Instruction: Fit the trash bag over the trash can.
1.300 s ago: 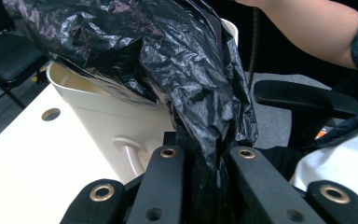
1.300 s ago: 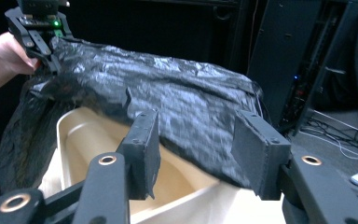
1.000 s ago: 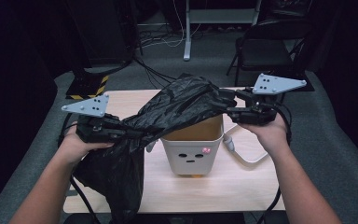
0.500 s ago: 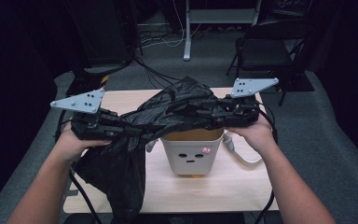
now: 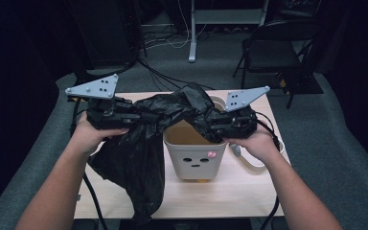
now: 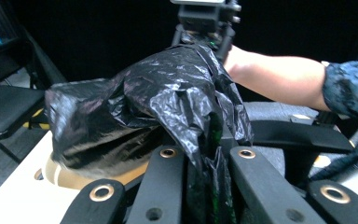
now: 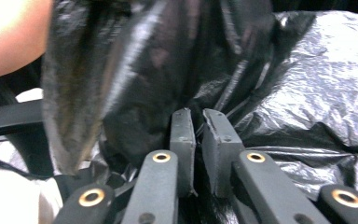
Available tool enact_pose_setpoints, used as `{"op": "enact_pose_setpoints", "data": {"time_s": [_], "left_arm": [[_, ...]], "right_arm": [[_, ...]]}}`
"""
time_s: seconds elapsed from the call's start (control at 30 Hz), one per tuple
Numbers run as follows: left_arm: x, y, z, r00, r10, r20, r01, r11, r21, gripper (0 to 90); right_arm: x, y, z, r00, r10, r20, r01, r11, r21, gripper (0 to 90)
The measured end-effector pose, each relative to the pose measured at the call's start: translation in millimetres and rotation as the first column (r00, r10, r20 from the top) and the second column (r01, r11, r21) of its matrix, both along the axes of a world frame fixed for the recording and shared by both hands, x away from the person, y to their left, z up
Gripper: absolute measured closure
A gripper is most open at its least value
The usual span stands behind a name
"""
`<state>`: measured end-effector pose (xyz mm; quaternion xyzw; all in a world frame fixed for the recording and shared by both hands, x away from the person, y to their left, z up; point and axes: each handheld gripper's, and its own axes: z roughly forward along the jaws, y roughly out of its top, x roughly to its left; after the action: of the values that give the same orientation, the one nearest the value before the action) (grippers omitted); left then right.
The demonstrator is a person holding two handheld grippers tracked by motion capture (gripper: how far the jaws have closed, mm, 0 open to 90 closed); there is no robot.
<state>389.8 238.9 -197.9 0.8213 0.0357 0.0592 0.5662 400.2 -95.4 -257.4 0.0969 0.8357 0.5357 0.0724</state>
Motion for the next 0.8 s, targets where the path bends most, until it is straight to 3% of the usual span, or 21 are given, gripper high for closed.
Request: {"op": "enact_pose_setpoints", "data": {"time_s": [0.23, 0.43, 0.57, 0.8], "left_arm": [[15.0, -22.2, 0.5, 0.9983, 0.056, -0.014, -0.056, 0.9983, 0.015, 86.8], [28.8, -48.3, -5.7, 0.9958, 0.087, -0.029, -0.085, 0.993, 0.083, 86.6], [36.8, -64.1, -14.0, 0.9951, 0.089, -0.042, -0.083, 0.9873, 0.135, 86.5], [44.1, -67.0, -25.2, 0.9924, 0.104, -0.067, -0.092, 0.983, 0.159, 86.4]], "right_arm": [[-3.8, -3.5, 0.5, 0.9978, 0.065, -0.008, -0.065, 0.998, -0.005, 84.3], [-6.9, -2.8, 0.9, 0.9937, 0.112, -0.004, -0.112, 0.993, -0.026, 83.3], [-6.9, -6.6, 1.4, 0.9964, 0.084, 0.005, -0.084, 0.996, -0.022, 75.0], [-7.3, -29.3, 7.5, 0.9995, -0.009, 0.031, 0.008, 1.0, 0.026, 62.8]]}}
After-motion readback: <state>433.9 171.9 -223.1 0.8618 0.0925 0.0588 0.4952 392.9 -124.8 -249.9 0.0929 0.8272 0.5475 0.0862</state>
